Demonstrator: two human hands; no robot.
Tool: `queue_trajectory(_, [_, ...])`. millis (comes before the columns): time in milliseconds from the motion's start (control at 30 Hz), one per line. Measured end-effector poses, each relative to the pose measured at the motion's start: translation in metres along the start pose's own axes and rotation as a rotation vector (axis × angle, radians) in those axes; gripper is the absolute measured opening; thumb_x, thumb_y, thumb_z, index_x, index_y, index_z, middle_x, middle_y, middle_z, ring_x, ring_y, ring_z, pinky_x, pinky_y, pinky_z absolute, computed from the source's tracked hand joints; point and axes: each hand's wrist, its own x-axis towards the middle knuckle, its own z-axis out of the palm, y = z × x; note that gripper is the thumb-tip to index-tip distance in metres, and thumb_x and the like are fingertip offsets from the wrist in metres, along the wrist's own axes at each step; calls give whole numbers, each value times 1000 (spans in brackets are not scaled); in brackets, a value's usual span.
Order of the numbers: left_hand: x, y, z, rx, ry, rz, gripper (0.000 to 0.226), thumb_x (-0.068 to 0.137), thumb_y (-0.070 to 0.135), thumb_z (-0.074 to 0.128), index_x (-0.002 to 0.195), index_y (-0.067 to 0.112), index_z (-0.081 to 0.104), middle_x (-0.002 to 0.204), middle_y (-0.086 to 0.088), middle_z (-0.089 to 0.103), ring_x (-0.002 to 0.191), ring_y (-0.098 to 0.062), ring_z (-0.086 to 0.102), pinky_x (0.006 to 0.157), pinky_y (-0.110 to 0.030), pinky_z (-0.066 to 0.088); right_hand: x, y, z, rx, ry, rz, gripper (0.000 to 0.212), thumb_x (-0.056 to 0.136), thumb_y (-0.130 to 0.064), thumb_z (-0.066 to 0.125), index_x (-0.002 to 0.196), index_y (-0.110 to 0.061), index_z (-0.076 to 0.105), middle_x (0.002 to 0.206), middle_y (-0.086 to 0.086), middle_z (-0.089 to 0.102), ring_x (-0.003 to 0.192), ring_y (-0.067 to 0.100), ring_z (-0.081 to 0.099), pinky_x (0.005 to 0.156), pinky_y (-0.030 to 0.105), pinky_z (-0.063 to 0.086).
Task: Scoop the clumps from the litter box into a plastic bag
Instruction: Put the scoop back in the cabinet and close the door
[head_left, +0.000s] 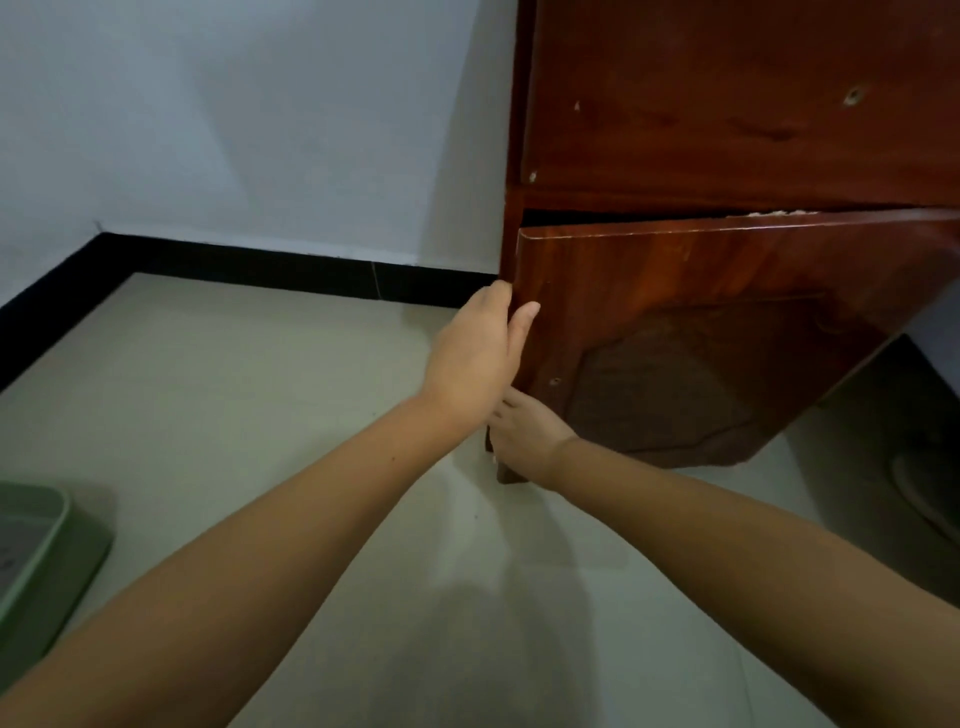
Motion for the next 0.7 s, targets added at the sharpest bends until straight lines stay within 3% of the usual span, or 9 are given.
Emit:
queue_trajectory(133, [21, -2, -1, 359, 59, 31, 43, 100, 39, 28, 126, 10, 46, 118, -8, 53, 104, -19, 53, 75, -25, 42, 6, 16, 11, 36, 60, 46, 49, 95, -32, 46, 139, -12, 41, 155, 12, 19, 144, 33, 11, 116, 51, 1])
queue_trajectory(200, [25, -1, 3, 430, 56, 22, 43, 100, 39, 29, 128, 9, 42, 120, -9, 51, 105, -19, 52, 74, -24, 40, 4, 22, 16, -7, 62, 64, 54, 93, -30, 49, 142, -11, 35, 156, 12, 17, 145, 32, 8, 115, 51, -3])
queue_trajectory(367, [29, 6, 17, 88, 45, -161, 39, 99, 34, 34, 130, 11, 33, 116, -6, 56, 90, -15, 58, 70, -25, 44, 9, 27, 29, -106, 2, 11, 70, 92, -33, 50, 148, -10, 15, 158, 9, 9, 146, 28, 2, 115, 48, -5])
queue_trajectory(567, [29, 3, 8, -108, -38, -178, 46, 98, 31, 41, 137, 12, 27, 130, -7, 53, 111, -21, 58, 87, -32, 50, 10, 22, 19, 1, -2, 25, 65, 95, -35, 43, 149, -9, 16, 158, 12, 10, 145, 31, 1, 114, 50, -9])
queue_trajectory(633, [23, 0, -3, -106, -97, -191, 47, 98, 32, 43, 140, 15, 29, 137, -6, 49, 121, -20, 52, 94, -34, 46, 8, 24, 4, 184, 33, 60, 59, 94, -31, 46, 146, -10, 26, 155, 15, 20, 144, 34, 9, 115, 53, 0])
queue_trajectory(700, [14, -8, -23, -25, -98, -202, 45, 98, 33, 42, 139, 16, 34, 134, -5, 52, 120, -19, 52, 95, -36, 46, 8, 32, -17, 328, 95, 87, 47, 91, -27, 50, 136, -12, 42, 143, 15, 39, 135, 34, 30, 111, 51, 25])
